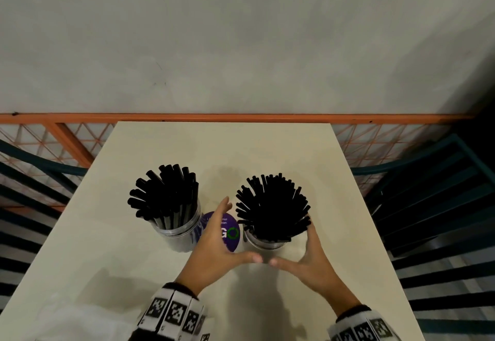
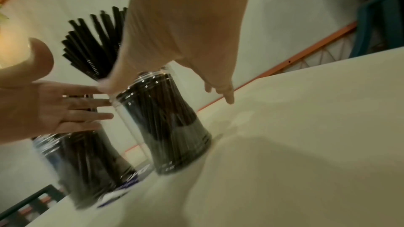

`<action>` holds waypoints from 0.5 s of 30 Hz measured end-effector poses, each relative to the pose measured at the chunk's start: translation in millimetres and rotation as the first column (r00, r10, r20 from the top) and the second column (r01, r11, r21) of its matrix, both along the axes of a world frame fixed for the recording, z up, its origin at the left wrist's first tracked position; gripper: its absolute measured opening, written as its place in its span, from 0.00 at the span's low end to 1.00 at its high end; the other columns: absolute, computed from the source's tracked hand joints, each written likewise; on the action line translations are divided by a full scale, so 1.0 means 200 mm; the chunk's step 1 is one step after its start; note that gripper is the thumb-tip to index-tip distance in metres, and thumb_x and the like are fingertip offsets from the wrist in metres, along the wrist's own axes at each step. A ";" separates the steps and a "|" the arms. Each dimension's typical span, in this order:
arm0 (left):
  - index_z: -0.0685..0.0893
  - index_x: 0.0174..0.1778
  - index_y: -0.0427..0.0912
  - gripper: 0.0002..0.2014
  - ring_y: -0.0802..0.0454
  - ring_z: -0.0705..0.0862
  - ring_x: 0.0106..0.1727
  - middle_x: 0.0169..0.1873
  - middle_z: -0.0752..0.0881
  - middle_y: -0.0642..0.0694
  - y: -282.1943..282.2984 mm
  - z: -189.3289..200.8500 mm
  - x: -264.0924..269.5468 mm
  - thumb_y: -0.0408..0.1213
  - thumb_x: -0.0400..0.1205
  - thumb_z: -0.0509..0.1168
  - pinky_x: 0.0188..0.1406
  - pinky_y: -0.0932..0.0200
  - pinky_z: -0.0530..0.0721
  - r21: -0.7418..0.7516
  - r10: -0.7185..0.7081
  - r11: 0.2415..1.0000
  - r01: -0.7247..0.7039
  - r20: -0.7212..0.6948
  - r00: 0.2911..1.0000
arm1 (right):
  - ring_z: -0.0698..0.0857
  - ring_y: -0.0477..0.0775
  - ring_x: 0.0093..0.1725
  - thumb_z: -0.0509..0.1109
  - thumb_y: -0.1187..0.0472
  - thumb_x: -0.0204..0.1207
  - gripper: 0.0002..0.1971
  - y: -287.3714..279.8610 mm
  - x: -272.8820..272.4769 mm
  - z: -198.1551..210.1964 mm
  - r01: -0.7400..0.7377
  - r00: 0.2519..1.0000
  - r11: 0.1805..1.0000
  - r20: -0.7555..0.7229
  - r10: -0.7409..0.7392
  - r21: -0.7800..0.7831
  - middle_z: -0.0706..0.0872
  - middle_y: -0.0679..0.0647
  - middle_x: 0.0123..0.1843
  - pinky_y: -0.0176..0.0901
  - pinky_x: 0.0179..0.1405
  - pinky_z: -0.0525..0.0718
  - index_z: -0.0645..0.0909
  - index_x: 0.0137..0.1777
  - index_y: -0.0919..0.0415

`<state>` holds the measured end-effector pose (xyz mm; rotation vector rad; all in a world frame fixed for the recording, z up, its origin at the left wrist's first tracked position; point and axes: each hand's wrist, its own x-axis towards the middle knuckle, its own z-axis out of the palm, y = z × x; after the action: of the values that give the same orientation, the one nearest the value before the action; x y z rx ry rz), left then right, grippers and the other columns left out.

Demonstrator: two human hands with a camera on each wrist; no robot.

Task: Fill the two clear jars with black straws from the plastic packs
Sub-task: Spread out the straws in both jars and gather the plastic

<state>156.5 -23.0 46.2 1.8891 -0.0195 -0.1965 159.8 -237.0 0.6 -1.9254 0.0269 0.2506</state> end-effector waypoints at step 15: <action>0.73 0.61 0.52 0.31 0.56 0.79 0.56 0.56 0.80 0.54 0.59 0.12 -0.20 0.51 0.63 0.77 0.49 0.71 0.76 -0.085 0.559 0.826 -0.557 0.249 0.791 | 0.79 0.42 0.57 0.74 0.54 0.71 0.25 0.67 -0.10 0.15 -0.212 0.967 0.966 0.111 0.230 -0.147 0.77 0.47 0.59 0.25 0.54 0.77 0.71 0.67 0.51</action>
<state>117.2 94.3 70.6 1.8176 0.3585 0.4664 139.4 -103.4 31.5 -2.0767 -0.2644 0.2800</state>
